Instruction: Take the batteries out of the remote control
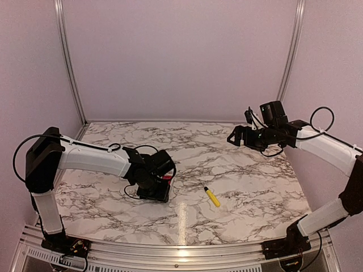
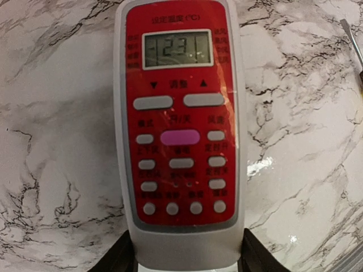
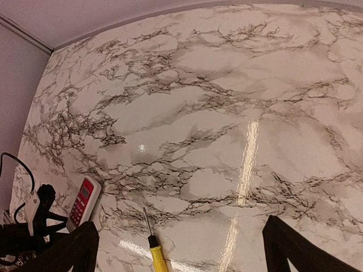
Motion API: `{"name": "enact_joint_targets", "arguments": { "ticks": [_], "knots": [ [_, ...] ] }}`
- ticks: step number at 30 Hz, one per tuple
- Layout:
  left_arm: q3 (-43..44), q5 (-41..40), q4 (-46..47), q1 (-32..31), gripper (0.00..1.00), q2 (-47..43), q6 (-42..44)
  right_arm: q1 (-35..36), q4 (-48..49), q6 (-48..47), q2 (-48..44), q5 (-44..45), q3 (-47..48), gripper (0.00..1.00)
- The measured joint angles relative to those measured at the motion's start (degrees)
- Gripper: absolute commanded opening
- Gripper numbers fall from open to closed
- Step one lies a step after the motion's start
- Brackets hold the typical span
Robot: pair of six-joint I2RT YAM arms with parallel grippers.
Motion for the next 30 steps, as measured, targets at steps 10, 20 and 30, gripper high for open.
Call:
{"name": "enact_joint_targets", "arguments": {
  "ticks": [10, 20, 30],
  "knots": [
    [-3.5, 14.91, 4.22, 3.45, 0.38, -5.49, 3.78, 0.0, 0.07, 2.08, -1.64, -0.72, 0.0, 0.99],
    [-4.35, 29.59, 6.95, 8.59, 0.37, -7.93, 5.05, 0.0, 2.62, -4.37, -3.76, -8.15, -0.31, 0.99],
    [-3.32, 44.13, 6.27, 9.14, 0.31, -8.37, 7.96, 6.6, 7.78, -21.88, -11.47, -16.76, -9.42, 0.99]
  ]
}}
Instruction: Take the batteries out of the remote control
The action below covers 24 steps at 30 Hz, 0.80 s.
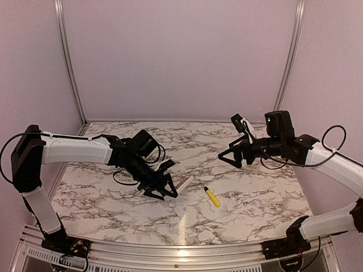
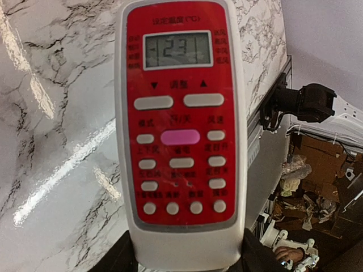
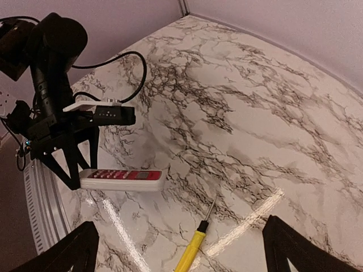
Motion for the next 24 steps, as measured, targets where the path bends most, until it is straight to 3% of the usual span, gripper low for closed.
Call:
{"name": "enact_joint_targets", "arguments": {
  "ticks": [12, 24],
  "knots": [
    [2.01, 11.58, 0.39, 0.04, 0.3, -5.97, -1.46, 10.95, 3.08, -16.0, -1.44, -6.93, -3.58, 0.99],
    [1.6, 18.45, 3.1, 0.07, 0.29, -12.7, -5.77, 15.02, 5.2, -22.73, 3.65, -11.21, -1.49, 0.99]
  ]
}}
